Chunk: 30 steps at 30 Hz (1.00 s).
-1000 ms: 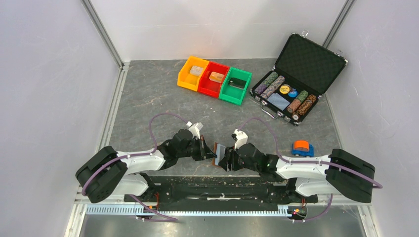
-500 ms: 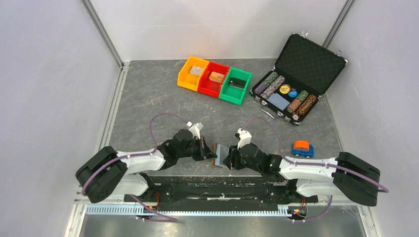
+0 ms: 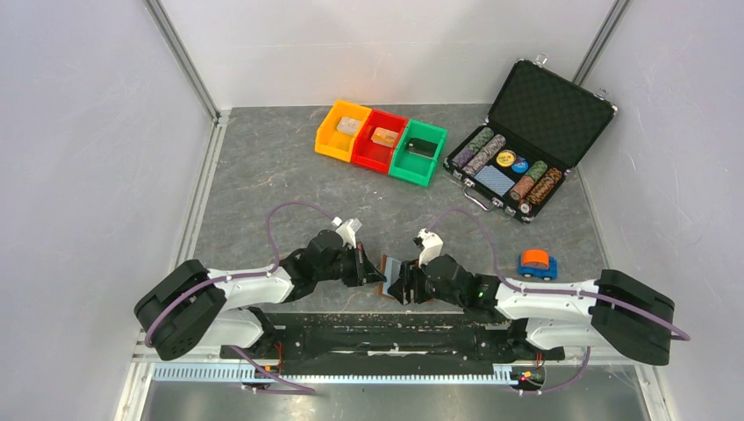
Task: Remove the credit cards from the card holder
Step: Remove the credit card from the card holder.
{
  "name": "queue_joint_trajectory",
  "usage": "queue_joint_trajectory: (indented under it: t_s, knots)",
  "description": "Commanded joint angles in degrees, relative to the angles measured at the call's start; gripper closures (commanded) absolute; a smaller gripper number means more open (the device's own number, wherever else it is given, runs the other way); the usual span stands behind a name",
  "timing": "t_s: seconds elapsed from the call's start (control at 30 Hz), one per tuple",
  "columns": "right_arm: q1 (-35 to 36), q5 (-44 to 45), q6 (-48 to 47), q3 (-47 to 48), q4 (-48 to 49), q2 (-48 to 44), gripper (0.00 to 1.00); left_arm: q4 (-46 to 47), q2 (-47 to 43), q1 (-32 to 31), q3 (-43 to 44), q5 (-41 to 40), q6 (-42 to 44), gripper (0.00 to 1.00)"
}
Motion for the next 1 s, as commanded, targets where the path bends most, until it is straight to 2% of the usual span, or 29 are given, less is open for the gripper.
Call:
queue_joint_trajectory:
  t_s: [0.0,0.13,0.33,0.97]
  knots:
    - [0.8,-0.6,-0.1,1.6,2.8,2.1,0.38,1.9,-0.6,-0.5,0.6,-0.9,-1.9,0.98]
    - [0.9,0.1,-0.2,2.1,2.6,3.8,0.39,1.9,-0.5,-0.5,0.7,-0.9,-1.9,0.98]
    - [0.9,2.5,0.1,1.4,0.7,2.9,0.52,1.9,-0.6,-0.5,0.4,-0.9,-1.7,0.98]
    - [0.9,4.8,1.0,-1.0,-3.1,-3.1,0.53,1.9,-0.4,-0.6,0.1,-1.5,-1.7,0.98]
